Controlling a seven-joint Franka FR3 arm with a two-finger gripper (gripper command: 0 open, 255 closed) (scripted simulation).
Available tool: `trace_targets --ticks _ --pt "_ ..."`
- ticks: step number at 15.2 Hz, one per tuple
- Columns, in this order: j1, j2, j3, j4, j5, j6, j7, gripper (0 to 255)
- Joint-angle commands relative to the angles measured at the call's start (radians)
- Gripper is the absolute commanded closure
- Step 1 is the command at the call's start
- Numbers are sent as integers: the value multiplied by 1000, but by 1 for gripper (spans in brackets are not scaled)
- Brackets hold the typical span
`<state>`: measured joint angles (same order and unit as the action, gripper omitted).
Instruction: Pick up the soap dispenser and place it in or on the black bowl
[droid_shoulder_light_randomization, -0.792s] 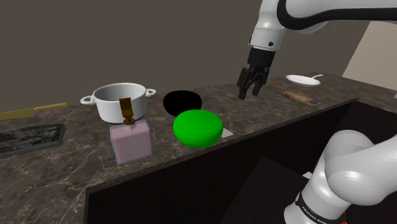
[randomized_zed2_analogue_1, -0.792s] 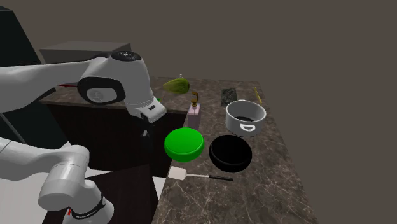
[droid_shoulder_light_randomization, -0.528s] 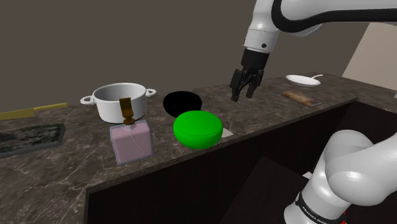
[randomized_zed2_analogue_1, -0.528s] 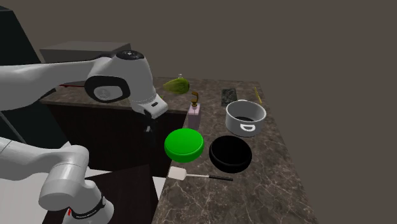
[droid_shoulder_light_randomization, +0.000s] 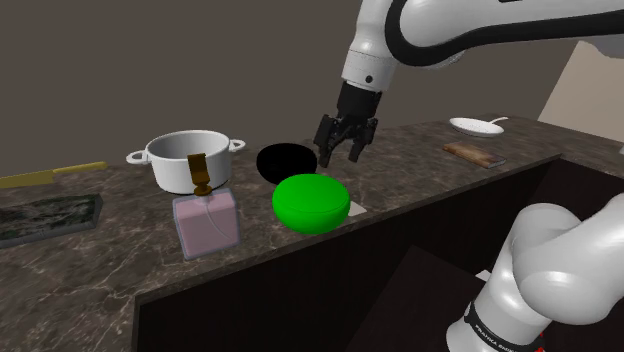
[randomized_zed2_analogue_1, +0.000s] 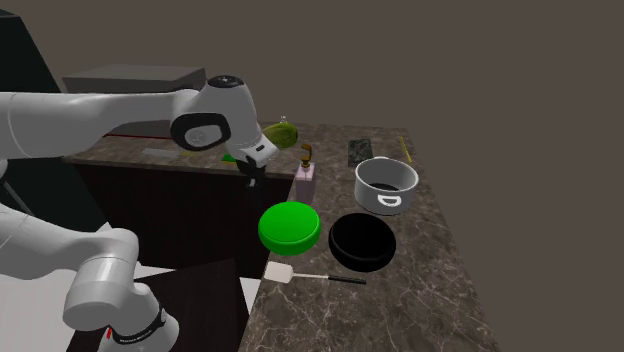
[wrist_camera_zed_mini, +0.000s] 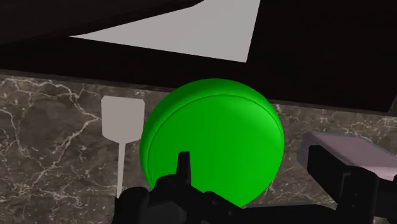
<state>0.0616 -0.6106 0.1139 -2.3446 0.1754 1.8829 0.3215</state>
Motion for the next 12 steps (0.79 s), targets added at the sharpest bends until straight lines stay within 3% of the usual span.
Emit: trace_targets --ticks 1,7,12 --pt "9 45 40 29 15 41 51 0" --pt "18 197 146 133 17 159 188 0" --pt "16 342 230 255 -29 236 315 0"
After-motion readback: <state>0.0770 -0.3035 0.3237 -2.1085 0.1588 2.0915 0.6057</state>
